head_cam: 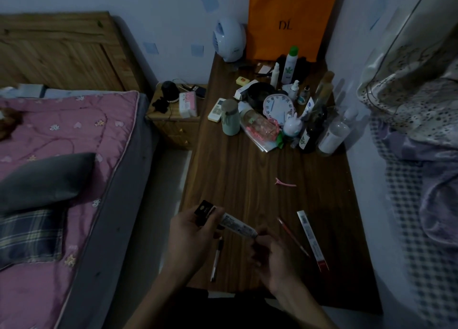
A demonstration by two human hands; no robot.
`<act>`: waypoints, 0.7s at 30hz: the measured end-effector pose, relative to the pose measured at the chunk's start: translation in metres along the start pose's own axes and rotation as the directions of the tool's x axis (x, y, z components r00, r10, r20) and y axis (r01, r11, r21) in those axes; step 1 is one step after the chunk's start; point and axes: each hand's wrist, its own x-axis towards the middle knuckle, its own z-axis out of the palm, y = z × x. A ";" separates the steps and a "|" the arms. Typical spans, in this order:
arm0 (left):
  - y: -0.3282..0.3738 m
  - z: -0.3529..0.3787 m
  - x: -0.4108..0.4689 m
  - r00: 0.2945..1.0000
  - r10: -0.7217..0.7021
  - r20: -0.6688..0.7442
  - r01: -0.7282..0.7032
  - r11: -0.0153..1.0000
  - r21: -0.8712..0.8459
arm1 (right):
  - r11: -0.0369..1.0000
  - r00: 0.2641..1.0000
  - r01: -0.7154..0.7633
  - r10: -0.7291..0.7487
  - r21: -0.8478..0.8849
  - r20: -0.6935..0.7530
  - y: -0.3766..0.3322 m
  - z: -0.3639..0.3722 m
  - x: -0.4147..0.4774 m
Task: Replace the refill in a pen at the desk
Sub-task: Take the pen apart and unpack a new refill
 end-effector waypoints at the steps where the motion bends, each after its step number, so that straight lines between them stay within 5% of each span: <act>1: 0.001 -0.001 0.000 1.000 -0.003 0.008 0.003 1.000 -0.004 | 1.000 1.000 -0.003 0.003 0.014 0.010 -0.001 -0.001 0.000; 21: -0.010 -0.003 0.006 0.994 -0.105 -0.027 0.101 0.987 -0.122 | 0.990 0.999 0.021 -0.015 0.138 -0.049 0.003 -0.005 0.009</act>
